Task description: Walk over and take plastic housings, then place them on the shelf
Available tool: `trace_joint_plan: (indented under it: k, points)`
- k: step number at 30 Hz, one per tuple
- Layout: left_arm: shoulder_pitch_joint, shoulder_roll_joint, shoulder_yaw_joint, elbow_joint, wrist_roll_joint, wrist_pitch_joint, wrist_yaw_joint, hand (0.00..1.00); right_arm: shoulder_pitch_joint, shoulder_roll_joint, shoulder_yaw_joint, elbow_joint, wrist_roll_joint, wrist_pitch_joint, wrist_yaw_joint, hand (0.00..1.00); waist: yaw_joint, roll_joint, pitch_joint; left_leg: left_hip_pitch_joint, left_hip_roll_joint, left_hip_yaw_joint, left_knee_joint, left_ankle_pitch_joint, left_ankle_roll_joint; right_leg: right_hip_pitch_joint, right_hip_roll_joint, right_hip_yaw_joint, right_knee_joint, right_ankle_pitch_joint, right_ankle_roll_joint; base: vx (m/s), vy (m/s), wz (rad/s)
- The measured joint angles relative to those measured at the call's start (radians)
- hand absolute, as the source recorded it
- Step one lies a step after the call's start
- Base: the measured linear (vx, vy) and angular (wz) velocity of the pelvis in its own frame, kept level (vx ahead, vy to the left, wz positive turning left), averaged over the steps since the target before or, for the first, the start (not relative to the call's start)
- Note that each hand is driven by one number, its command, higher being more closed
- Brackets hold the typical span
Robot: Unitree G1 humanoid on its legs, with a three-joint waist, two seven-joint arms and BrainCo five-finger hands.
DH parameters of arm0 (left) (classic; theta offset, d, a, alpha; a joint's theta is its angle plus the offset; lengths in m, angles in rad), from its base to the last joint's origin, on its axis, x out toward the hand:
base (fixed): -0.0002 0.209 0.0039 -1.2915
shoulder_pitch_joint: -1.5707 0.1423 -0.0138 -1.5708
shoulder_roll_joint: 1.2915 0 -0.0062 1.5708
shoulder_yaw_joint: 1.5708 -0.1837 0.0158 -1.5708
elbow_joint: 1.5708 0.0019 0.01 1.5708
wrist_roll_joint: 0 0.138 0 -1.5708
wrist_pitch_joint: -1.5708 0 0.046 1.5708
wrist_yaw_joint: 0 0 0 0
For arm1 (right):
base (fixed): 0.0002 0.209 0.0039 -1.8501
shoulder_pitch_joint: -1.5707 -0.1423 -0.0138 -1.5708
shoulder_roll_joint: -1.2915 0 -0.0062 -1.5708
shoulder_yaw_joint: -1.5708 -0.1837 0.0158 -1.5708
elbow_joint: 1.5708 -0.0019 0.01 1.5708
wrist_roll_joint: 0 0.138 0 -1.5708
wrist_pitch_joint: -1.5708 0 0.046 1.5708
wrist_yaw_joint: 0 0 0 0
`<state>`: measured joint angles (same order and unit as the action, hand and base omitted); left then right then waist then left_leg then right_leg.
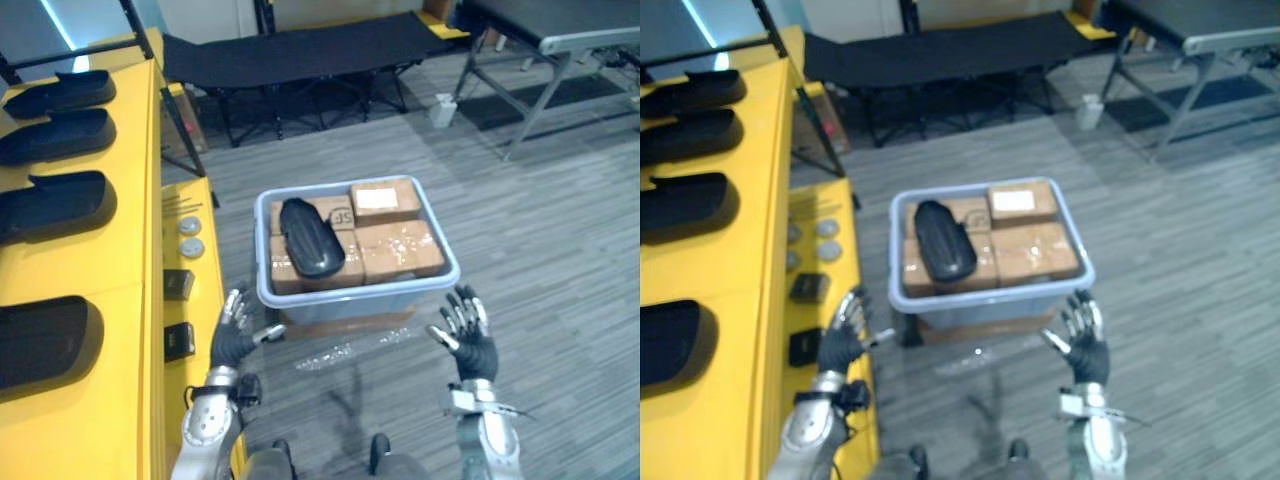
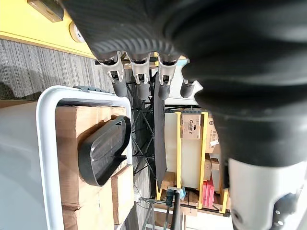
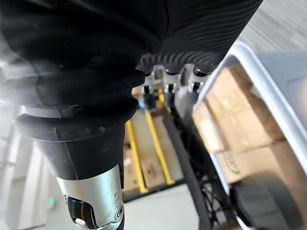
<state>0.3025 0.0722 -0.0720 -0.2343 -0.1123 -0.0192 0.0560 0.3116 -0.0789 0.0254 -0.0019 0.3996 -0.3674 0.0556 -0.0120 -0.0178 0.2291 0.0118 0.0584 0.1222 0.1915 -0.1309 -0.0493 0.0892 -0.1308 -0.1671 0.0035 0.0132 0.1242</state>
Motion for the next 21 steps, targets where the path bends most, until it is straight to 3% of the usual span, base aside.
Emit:
trace_joint_plan:
  k: [6, 8, 13, 16, 21]
  points:
    - [0.003, 0.001, -0.029, 0.001, 0.000, -0.004, -0.066, 0.00, -0.006, -0.002, 0.030, 0.021, 0.000, -0.003, 0.008, 0.00, 0.019, -0.011, -0.004, -0.033, -0.016, 0.002, 0.071, -0.034, 0.024, -0.046, -0.027, 0.011, 0.089, -0.033, -0.003, -0.06, 0.066, -0.01]
    - [0.015, 0.004, -0.028, 0.000, 0.000, -0.002, -0.073, 0.00, -0.006, -0.002, 0.062, 0.021, 0.013, -0.009, 0.008, 0.00, 0.028, -0.019, -0.007, -0.048, 0.000, 0.017, 0.120, -0.073, 0.020, -0.058, -0.021, 0.026, 0.108, -0.041, -0.009, -0.08, 0.085, -0.24]
    - [0.044, 0.018, -0.029, -0.003, -0.036, 0.002, 0.014, 0.00, 0.000, -0.004, 0.113, 0.017, 0.020, -0.009, 0.011, 0.00, 0.035, -0.045, -0.029, -0.106, 0.018, 0.014, 0.189, -0.111, 0.018, -0.063, -0.002, 0.030, 0.065, -0.022, -0.004, -0.02, 0.039, -0.05]
    - [0.041, 0.005, -0.027, -0.004, -0.038, -0.001, 0.054, 0.00, 0.007, -0.018, 0.113, 0.018, 0.019, -0.010, 0.010, 0.00, 0.035, -0.038, -0.024, -0.120, 0.014, -0.012, 0.211, -0.110, 0.021, -0.051, -0.003, 0.006, 0.066, -0.015, 0.001, 0.04, 0.014, 0.22]
    - [0.044, -0.002, -0.020, -0.023, -0.069, -0.032, 0.048, 0.00, -0.004, -0.030, 0.112, 0.019, 0.019, -0.029, 0.008, 0.00, 0.046, -0.027, -0.021, -0.131, 0.011, -0.026, 0.218, -0.110, 0.021, -0.048, -0.003, -0.009, 0.059, -0.018, -0.003, 0.01, 0.011, 0.10]
